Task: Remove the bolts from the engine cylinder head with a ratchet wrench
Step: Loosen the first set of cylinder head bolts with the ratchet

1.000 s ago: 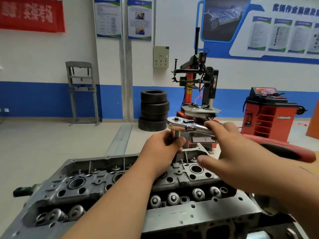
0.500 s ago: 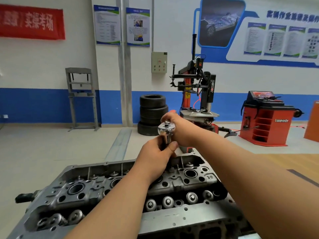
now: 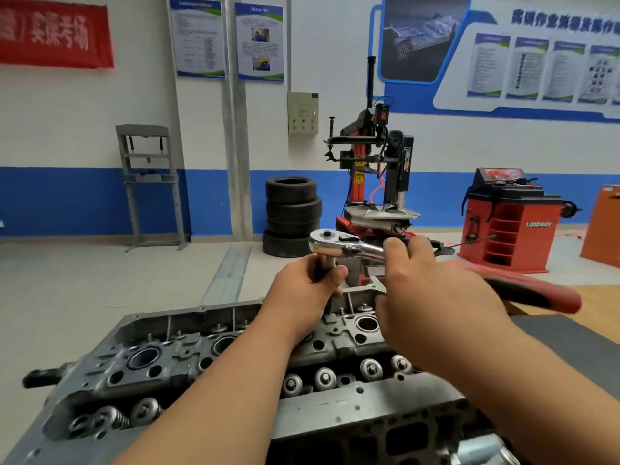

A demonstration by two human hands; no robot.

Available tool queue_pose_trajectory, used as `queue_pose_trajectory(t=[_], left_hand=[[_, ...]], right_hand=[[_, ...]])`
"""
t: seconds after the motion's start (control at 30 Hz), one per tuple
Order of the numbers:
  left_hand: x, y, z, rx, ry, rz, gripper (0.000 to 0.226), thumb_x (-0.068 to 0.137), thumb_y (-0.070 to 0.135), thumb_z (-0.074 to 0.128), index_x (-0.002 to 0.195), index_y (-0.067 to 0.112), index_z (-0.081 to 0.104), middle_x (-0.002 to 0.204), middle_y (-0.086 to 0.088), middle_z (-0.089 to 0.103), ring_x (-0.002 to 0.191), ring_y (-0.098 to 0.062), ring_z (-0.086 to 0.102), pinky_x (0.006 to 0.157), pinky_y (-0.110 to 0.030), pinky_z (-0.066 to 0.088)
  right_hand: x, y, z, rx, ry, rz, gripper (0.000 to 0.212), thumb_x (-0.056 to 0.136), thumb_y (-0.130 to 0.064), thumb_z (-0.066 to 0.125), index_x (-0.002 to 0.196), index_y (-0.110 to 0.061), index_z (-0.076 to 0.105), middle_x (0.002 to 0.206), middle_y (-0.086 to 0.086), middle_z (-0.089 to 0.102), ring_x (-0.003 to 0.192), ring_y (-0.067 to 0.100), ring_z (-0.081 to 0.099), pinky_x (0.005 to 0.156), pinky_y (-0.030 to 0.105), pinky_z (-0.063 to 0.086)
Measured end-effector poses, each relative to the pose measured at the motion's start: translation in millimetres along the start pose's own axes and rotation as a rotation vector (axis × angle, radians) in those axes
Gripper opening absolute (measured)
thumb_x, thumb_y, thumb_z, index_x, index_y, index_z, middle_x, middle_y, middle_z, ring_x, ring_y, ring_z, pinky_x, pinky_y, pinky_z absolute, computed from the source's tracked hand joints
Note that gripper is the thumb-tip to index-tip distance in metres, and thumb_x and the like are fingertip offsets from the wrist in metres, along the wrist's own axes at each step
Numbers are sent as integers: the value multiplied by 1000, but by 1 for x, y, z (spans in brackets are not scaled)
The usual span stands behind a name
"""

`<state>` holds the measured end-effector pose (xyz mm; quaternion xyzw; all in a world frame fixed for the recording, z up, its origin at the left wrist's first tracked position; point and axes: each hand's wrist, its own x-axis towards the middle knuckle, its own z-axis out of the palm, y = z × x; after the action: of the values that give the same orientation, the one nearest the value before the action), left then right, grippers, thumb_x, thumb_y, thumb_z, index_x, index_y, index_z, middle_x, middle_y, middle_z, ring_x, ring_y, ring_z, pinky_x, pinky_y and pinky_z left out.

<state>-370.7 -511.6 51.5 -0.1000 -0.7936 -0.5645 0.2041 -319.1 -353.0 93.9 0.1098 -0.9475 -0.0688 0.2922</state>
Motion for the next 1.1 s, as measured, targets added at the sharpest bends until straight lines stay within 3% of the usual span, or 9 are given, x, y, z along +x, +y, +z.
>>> queue_pose_trajectory(t=[0.13, 0.2, 0.3, 0.37, 0.47, 0.63, 0.83, 1.0, 1.1], left_hand=[[4, -2, 0, -3, 19, -7, 10, 89, 35, 66, 79, 33, 64, 74, 12, 71, 73, -2, 66, 68, -21, 48], [5, -3, -1, -26, 23, 4, 6, 90, 32, 65, 84, 32, 63, 77, 13, 71, 77, 0, 66, 68, -15, 47], [5, -3, -3, 5, 55, 26, 9, 94, 30, 59, 86, 30, 63, 79, 12, 72, 74, 8, 63, 65, -7, 44], [3, -2, -4, 24, 70, 31, 13, 94, 29, 59, 83, 28, 63, 75, 10, 71, 67, 10, 61, 59, -5, 41], [4, -1, -4, 54, 81, 43, 15, 93, 27, 61, 78, 27, 64, 65, 13, 70, 59, 11, 59, 51, -4, 38], [2, 2, -1, 56, 63, 51, 13, 91, 28, 64, 78, 29, 65, 66, 23, 69, 64, 11, 62, 52, -3, 39], [-2, 1, -4, 71, 69, 59, 9, 91, 35, 63, 85, 32, 68, 76, 24, 69, 72, 12, 61, 58, -7, 39], [1, 0, -3, 90, 112, 49, 6, 87, 34, 67, 84, 29, 67, 74, 18, 71, 73, 5, 65, 68, -20, 44], [4, -3, -3, 97, 162, 37, 9, 84, 35, 71, 87, 28, 67, 79, 10, 72, 83, -7, 67, 77, -27, 49]], right_hand=[[75, 10, 17, 408, -142, 55, 14, 89, -19, 52, 102, -17, 48, 99, 5, 52, 77, 21, 54, 63, 35, 49], [108, -3, 27, 525, -256, 0, 20, 91, -14, 53, 111, -12, 52, 101, 7, 56, 86, 22, 57, 81, 38, 50], [133, -25, 33, 449, -322, -70, 38, 90, -17, 54, 126, -9, 47, 119, 15, 50, 113, 34, 49, 108, 49, 30], [133, -27, 34, 475, -324, -74, 44, 90, -17, 54, 131, -10, 42, 128, 14, 42, 116, 33, 45, 104, 44, 34], [113, -13, 31, 533, -301, 27, 45, 89, -13, 54, 130, -9, 36, 131, 10, 33, 95, 26, 51, 75, 36, 43], [38, 1, 12, 310, -176, 148, 63, 84, -15, 60, 135, -14, 23, 137, 13, 24, 97, 34, 56, 61, 38, 42], [-33, -22, -9, 312, -72, -120, 88, 85, -30, 59, 146, -17, -4, 138, 6, 5, 95, 30, 56, 63, 26, 36], [39, 2, 8, 311, -97, 119, 35, 86, -23, 55, 116, -14, 40, 114, 10, 41, 83, 28, 49, 58, 35, 40], [87, -2, 28, 486, -171, 64, 42, 88, -14, 55, 126, -14, 40, 131, 10, 39, 96, 27, 54, 78, 40, 48]])
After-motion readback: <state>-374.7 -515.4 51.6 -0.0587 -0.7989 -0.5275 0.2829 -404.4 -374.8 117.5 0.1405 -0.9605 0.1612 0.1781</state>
